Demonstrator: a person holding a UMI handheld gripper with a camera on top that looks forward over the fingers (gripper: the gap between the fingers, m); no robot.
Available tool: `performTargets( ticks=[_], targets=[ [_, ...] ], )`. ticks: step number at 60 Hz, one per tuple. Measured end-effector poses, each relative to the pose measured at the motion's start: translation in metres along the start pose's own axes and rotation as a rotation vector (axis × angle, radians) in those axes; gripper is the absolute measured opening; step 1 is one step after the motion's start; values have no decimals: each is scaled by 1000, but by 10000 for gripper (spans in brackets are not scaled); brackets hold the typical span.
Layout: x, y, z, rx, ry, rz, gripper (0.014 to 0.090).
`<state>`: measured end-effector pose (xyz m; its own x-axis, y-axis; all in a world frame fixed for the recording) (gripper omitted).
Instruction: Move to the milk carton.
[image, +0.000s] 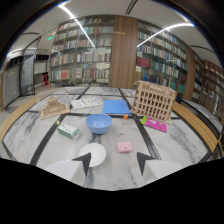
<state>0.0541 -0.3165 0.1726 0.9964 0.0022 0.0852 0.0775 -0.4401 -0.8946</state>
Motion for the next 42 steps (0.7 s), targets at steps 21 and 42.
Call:
performTargets(
  ticks=[21, 42],
  targets=[
    [-39, 22, -56, -3, -15, -10, 861],
    [-154, 31, -42, -27, -119, -8, 859]
  ],
)
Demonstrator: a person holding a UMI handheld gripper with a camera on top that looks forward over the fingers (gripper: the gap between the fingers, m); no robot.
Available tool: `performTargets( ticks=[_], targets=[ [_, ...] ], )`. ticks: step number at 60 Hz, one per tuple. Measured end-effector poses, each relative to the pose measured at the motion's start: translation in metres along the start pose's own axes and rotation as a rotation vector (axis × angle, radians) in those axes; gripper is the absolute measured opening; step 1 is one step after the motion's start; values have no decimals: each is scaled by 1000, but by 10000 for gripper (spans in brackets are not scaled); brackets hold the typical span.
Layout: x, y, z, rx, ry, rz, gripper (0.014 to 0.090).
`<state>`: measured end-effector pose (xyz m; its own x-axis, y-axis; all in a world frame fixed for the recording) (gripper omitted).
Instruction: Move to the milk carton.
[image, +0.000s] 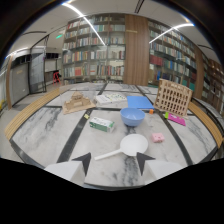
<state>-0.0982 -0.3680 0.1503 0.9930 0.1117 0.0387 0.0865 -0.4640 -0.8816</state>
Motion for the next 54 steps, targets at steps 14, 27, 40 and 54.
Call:
performTargets(
  ticks=[14, 27, 40, 54],
  targets=[
    [-52, -18, 69, -4, -15, 16, 859],
    [-62, -35, 155, -22, 26, 25, 860],
    [-66, -25, 216, -84, 31, 38, 856],
    [-68, -14, 237, -123, 27, 30, 857]
  ],
)
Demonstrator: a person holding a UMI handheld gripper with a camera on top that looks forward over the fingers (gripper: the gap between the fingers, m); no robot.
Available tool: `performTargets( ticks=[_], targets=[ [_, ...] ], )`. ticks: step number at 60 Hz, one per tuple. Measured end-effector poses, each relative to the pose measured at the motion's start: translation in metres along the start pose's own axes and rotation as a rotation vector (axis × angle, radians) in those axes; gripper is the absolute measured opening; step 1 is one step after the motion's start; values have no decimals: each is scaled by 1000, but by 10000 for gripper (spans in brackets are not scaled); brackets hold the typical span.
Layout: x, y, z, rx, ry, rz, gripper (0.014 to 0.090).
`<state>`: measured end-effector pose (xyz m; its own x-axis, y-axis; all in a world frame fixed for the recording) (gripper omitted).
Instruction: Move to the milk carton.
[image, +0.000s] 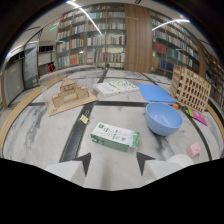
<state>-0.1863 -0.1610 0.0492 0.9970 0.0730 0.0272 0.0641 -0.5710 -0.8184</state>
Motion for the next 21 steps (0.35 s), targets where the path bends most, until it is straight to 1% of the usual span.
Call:
performTargets(
  ticks=[21],
  targets=[
    [2, 1, 0, 1, 2, -11, 861]
  ],
)
